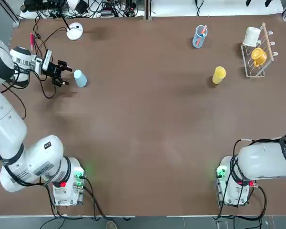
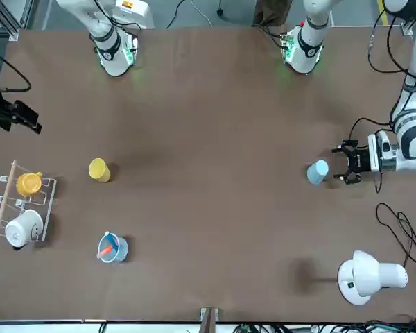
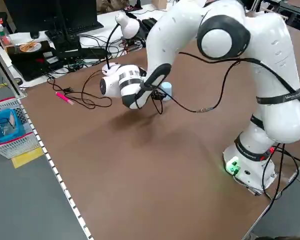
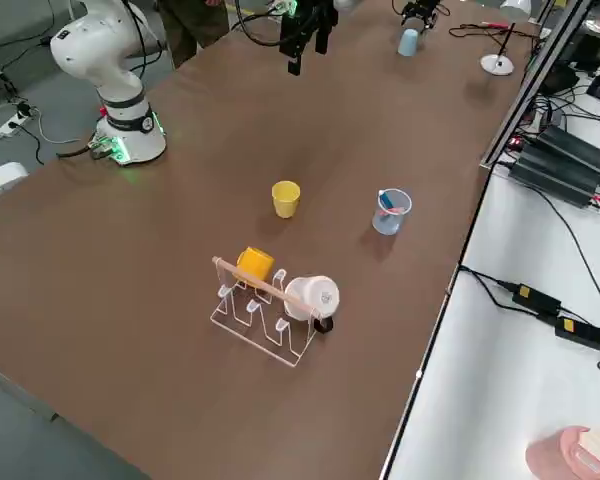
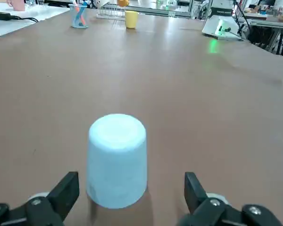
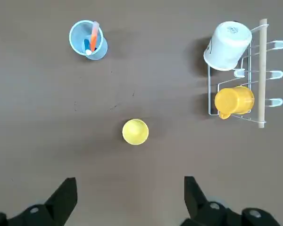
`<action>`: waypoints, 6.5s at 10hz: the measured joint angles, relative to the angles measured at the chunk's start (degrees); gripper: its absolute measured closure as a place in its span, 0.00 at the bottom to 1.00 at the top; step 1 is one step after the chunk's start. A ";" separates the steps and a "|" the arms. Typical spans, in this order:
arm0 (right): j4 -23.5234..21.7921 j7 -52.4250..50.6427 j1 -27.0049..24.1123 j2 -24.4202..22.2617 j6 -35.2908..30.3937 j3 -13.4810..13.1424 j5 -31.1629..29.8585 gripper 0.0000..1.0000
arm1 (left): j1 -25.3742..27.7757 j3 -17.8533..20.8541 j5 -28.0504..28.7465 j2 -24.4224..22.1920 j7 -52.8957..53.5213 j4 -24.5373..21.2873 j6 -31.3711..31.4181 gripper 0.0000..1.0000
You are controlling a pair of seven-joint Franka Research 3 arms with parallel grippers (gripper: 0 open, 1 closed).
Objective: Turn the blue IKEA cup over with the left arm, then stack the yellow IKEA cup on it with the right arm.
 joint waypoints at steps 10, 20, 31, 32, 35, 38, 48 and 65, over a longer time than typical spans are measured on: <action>-0.13 -0.01 0.00 0.01 0.24 -0.10 0.00 0.00 | -2.15 -3.44 -3.17 7.56 5.12 4.35 2.20 0.01; -0.16 -0.10 0.02 0.01 0.25 -0.04 0.00 0.00 | -4.67 -3.49 -3.74 9.51 5.21 4.56 2.45 0.27; -0.77 -0.12 0.04 0.18 0.30 -0.01 0.00 0.00 | -25.39 -2.35 14.93 -14.55 -30.40 4.99 9.45 0.33; -1.19 -0.12 0.05 0.28 0.31 0.00 0.01 0.00 | -28.84 -2.32 18.25 -16.79 -37.38 4.96 11.05 0.33; -3.44 -0.26 0.08 0.22 1.66 0.02 0.02 0.00 | -39.05 -2.33 32.94 -21.61 -58.64 5.16 14.57 0.33; -15.60 -5.25 -0.09 -3.39 12.48 -0.18 0.03 0.00 | -47.67 -2.50 49.65 -21.96 -77.20 8.61 17.35 0.33; -42.17 -11.90 -6.50 6.65 55.38 -0.72 -0.84 0.01 | -83.93 -1.06 97.85 1.20 -93.15 25.94 -3.35 0.33; -50.20 -5.81 -3.19 9.90 69.44 0.65 -6.02 0.00 | -101.24 7.08 100.80 18.97 -96.33 33.19 -7.33 0.19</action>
